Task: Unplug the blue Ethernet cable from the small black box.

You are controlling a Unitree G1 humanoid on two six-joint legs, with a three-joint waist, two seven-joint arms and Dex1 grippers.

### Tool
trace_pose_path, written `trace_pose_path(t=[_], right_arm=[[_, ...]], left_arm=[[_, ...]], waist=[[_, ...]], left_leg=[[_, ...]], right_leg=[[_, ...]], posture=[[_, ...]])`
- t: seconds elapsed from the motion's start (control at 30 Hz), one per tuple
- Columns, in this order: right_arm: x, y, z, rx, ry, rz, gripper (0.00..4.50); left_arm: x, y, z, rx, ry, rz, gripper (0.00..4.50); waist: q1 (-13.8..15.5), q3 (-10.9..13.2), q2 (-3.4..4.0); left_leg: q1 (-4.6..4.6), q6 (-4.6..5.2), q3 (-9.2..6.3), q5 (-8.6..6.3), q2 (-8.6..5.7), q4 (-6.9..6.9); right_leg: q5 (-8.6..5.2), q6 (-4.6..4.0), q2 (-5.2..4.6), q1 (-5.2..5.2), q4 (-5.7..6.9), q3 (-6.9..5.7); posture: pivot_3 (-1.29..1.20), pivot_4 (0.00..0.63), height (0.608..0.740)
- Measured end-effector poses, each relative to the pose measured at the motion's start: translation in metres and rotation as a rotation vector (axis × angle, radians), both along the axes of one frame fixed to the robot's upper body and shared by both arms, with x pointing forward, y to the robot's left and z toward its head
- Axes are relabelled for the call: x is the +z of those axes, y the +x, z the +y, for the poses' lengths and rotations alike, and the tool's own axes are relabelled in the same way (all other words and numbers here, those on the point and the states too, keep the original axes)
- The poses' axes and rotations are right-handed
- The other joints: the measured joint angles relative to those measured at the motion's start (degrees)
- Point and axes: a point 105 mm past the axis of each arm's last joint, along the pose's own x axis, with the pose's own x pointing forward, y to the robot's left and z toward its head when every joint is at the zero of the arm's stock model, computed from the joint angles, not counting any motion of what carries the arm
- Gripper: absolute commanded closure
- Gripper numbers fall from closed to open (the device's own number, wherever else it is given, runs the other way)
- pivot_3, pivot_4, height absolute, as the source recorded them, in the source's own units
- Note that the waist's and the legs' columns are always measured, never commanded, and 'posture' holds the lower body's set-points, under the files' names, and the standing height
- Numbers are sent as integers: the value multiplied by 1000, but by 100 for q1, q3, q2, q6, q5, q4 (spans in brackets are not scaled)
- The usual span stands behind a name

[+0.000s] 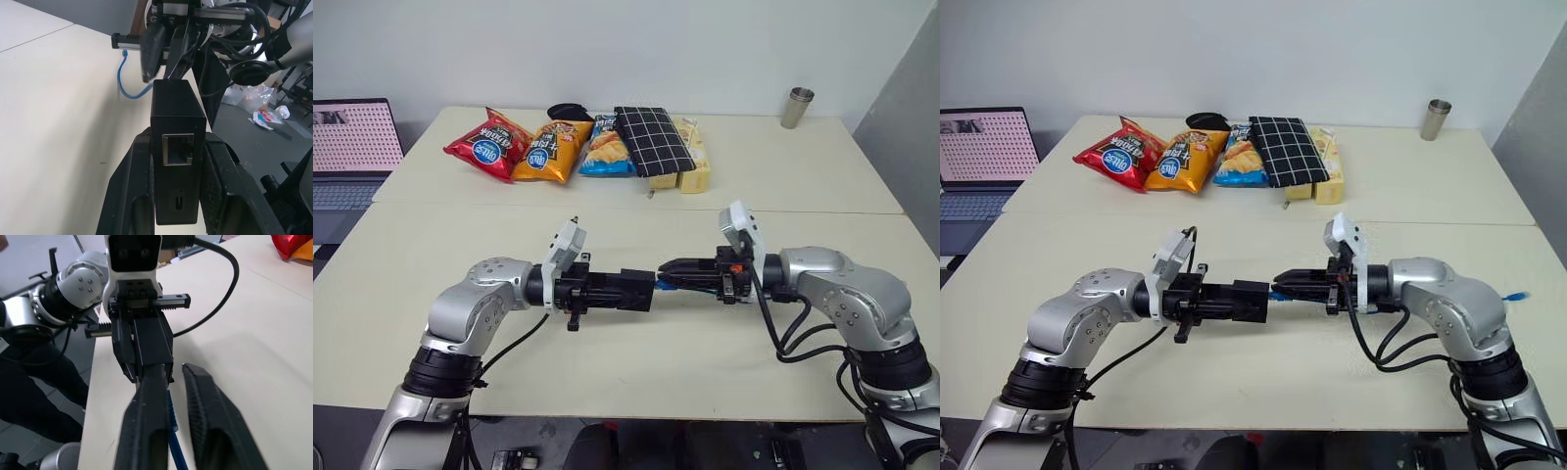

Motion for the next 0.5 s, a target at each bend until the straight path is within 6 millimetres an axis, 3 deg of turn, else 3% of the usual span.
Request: trace_pose_path(t=[0.1,0.5], right_arm=[[-6,-3,-3,-16,12,49,2448],[-14,-11,5,-7,23,95,2425]], left_arm=[[0,0,-1,-2,-6,1,3723],[1,0,-3,-6,-19,3,3723]], waist=[[-2,0,0],[-3,0,0]], left_leg=[[0,15,1,-8,0,0],[0,15,1,-8,0,0]], right_leg=[[0,0,0,0,-1,1],[0,0,0,0,-1,1]], posture=[[0,150,740],[0,150,740]])
